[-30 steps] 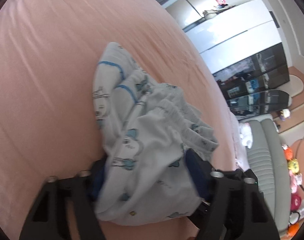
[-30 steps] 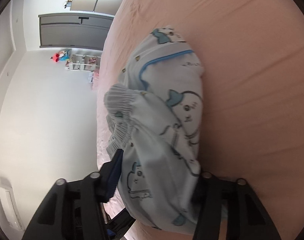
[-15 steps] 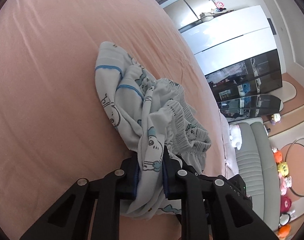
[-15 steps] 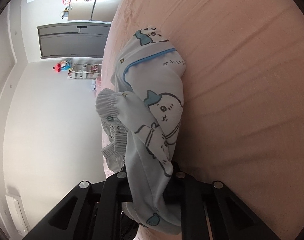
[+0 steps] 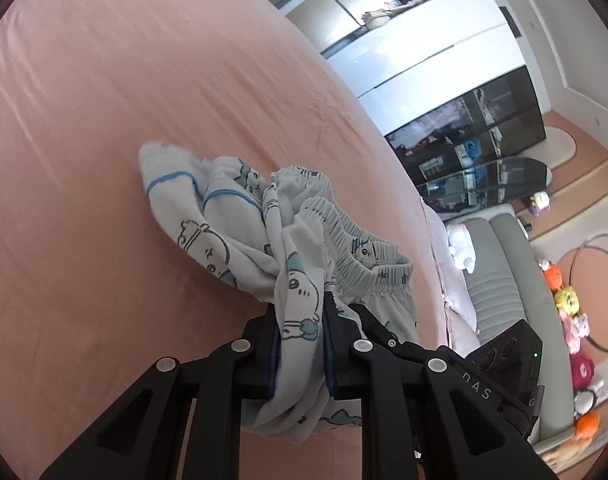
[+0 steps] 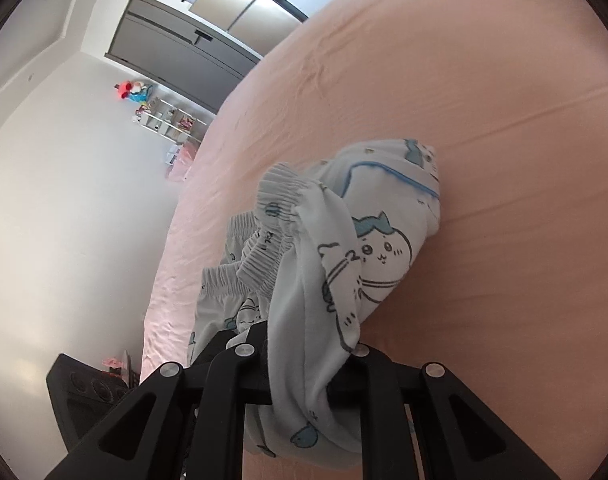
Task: Fold clothes
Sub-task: 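Grasp the folded pants with both grippers and carry them toward the pillows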
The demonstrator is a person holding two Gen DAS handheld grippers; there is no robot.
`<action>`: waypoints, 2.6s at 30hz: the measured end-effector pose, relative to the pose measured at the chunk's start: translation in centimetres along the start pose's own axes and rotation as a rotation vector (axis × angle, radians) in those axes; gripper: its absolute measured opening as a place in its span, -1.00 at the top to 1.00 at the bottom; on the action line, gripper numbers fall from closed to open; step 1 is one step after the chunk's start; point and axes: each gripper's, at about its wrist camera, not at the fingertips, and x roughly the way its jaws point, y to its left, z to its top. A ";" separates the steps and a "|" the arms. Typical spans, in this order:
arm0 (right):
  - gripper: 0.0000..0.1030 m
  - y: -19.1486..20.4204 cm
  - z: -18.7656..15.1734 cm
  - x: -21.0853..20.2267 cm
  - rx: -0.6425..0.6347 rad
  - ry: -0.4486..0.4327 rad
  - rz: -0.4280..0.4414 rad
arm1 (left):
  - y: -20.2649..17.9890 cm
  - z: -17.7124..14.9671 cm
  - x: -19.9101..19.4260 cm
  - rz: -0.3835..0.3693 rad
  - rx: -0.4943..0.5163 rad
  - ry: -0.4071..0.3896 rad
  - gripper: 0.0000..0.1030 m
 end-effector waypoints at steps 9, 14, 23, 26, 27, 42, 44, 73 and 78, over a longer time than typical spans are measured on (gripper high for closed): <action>0.76 -0.5 1.1 -6.3 -0.025 -0.115 -0.021 | -7.2 -0.9 0.2 -0.086 0.167 0.006 0.72; 0.76 -0.2 2.2 -11.2 -0.044 -0.188 -0.049 | -9.9 -1.1 0.9 -0.196 0.145 0.048 0.72; 0.76 1.5 3.3 -18.1 -0.106 -0.267 -0.118 | -15.1 -1.8 1.4 -0.282 0.164 0.096 0.72; 0.76 2.1 3.4 -20.1 -0.123 -0.294 -0.145 | -17.3 -2.2 1.8 -0.302 0.198 0.106 0.72; 0.76 2.0 3.4 -21.0 -0.126 -0.305 -0.151 | -18.0 -2.4 1.9 -0.309 0.211 0.109 0.72; 0.75 -0.9 6.6 -36.4 -0.060 -0.564 -0.279 | -35.0 -7.1 6.9 -0.516 0.534 0.280 0.72; 0.75 -1.3 6.9 -38.7 -0.051 -0.600 -0.306 | -36.8 -8.3 7.7 -0.548 0.566 0.309 0.72; 0.75 -13.4 4.3 -39.1 0.142 -0.565 -0.318 | -34.9 -16.8 14.5 -0.497 0.721 0.506 0.71; 0.75 -16.7 3.3 -38.2 0.228 -0.519 -0.325 | -32.6 -17.4 15.7 -0.451 0.704 0.528 0.71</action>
